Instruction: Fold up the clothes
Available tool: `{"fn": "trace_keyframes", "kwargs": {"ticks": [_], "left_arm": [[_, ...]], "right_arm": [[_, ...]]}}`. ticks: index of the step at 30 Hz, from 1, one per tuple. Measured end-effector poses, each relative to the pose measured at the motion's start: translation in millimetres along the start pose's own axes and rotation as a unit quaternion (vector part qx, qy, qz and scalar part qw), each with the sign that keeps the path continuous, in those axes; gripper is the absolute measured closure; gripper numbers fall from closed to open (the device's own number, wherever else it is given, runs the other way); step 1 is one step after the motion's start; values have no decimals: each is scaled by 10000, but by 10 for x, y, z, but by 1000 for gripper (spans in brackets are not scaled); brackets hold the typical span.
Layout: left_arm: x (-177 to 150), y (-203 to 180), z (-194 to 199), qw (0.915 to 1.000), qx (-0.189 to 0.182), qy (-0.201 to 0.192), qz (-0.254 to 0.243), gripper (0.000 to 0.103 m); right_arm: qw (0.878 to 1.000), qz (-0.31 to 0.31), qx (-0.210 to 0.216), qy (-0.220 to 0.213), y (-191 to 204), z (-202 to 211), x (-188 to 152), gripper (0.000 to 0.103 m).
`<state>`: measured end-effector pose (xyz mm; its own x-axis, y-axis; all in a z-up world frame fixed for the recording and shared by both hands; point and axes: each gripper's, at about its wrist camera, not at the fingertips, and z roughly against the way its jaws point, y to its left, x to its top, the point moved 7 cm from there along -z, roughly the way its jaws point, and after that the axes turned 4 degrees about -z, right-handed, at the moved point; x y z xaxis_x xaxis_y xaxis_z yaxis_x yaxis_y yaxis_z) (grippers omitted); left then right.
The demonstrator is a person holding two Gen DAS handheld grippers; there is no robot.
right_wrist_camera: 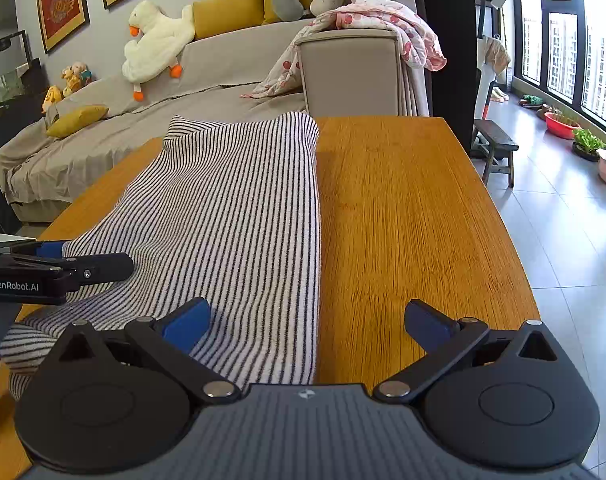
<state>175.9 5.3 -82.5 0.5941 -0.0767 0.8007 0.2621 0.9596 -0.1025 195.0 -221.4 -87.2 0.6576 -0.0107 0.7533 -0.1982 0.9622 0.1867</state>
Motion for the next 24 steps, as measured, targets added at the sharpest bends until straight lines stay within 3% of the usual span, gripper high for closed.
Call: {"fn": "trace_keyframes", "kwargs": {"ticks": [24], "left_arm": [[7,-3,-4,10000,-1,1,-1,0]], "right_arm": [[9998,63,155,85,-3,-16,-17,0]]}}
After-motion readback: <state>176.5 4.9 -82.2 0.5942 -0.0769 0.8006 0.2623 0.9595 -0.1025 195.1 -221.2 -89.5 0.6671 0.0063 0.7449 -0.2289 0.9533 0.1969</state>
